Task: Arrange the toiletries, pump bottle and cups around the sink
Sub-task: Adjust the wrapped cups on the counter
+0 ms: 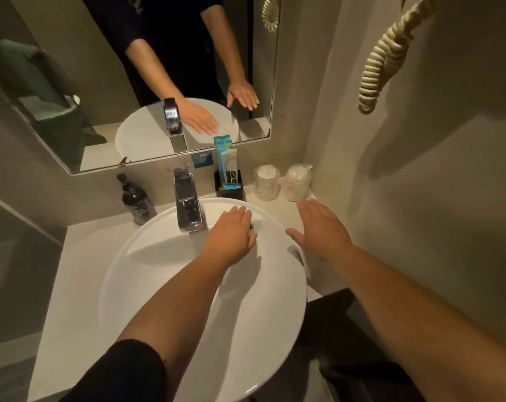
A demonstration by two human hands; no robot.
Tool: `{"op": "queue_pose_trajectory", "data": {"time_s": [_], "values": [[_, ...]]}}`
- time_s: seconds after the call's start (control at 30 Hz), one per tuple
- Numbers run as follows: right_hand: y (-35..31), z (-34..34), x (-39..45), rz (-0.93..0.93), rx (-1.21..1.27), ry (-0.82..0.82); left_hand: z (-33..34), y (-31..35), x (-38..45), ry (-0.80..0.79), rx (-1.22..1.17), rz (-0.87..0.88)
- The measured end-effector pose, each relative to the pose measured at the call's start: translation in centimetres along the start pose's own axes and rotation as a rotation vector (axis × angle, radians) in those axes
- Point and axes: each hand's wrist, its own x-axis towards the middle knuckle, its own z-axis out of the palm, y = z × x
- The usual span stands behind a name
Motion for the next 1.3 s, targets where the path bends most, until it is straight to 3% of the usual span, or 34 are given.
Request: {"op": "queue_pose_trajectory", "data": {"time_s": [0.43, 0.7, 0.8, 1.3], "values": [[1.2, 1.6, 14.0, -0.131, 0.037, 0.027, 5.4, -4.9, 5.5, -0.008, 0.169, 0.146], [0.6, 2.6, 22.5, -0.237, -0.052, -0.127, 6.7, -5.4, 5.6, 0.121, 0.207, 0.171], [0.6, 2.9, 23.8, -0.234, -0.066, -0.206, 6.8, -5.4, 5.5, 0.143, 0.227, 0.164], [-1.3, 4.0, 23.7, -0.246, 0.033, -0.174, 7.1, -5.6, 5.7, 0.160, 0.275, 0.170]]}}
